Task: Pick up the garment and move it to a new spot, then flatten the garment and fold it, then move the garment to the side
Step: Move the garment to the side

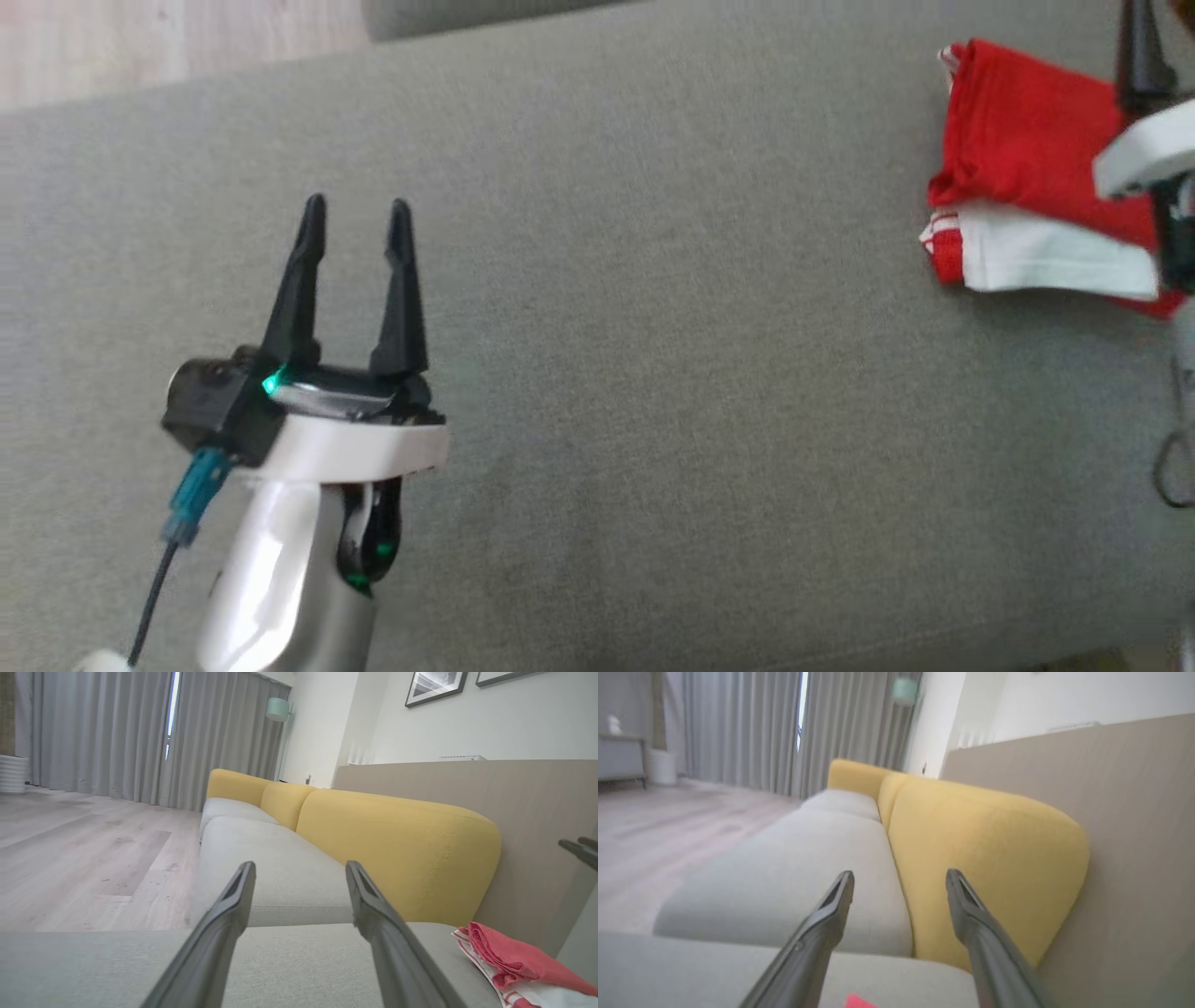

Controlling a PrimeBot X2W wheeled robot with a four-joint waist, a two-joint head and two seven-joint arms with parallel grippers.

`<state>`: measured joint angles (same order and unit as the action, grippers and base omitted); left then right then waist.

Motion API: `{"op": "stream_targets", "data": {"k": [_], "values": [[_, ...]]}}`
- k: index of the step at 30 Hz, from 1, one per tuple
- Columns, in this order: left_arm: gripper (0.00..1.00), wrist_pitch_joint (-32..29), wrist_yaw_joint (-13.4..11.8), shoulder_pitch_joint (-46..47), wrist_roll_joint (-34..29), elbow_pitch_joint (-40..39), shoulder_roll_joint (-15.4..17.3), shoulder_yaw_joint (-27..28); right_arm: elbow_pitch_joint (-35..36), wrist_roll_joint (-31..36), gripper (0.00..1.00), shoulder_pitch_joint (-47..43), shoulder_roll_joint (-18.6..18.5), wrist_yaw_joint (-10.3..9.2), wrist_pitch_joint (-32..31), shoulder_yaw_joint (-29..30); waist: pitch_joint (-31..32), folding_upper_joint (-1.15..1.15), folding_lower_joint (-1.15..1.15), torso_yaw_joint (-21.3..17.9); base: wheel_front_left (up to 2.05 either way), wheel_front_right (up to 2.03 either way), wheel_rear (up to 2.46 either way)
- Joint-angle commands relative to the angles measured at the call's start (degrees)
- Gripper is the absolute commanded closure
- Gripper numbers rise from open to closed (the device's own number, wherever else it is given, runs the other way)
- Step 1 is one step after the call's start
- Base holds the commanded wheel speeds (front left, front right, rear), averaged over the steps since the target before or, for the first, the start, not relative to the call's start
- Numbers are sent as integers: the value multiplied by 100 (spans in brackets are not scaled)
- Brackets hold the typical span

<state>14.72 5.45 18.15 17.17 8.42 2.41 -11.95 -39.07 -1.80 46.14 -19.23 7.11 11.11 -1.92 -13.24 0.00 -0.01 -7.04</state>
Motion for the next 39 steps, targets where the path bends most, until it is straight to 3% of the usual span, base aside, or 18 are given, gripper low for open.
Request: {"op": "stream_targets", "data": {"k": [1,10,16,19,24,29,39], "values": [[0,28,-33,-2,17,-244,47,297,533,-280,0,-121,151,37,3,-109,285,0,1,132,0,0,0],[0,28,-27,-490,19,-297,47,487,1837,-802,0,-1136,1012,37,-120,-118,737,0,1,419,0,0,0],[0,28,-77,-819,-42,-176,47,497,2010,-883,0,-2239,1561,37,207,60,897,0,1,504,0,0,0],[0,28,-228,-948,17,-168,47,546,1978,-768,0,-2744,1624,37,339,50,925,0,1,522,0,0,0],[0,28,-436,-1092,-34,-210,47,556,2082,-1128,0,-3349,1633,37,384,13,959,0,1,532,0,0,0],[0,28,-345,-1240,173,59,47,544,2406,-1067,0,-3673,1634,37,387,-69,1019,0,1,418,0,0,0],[0,28,-359,-1318,135,39,47,597,2364,-1014,0,-3739,1635,37,388,-211,1110,0,1,372,0,0,0]]}}
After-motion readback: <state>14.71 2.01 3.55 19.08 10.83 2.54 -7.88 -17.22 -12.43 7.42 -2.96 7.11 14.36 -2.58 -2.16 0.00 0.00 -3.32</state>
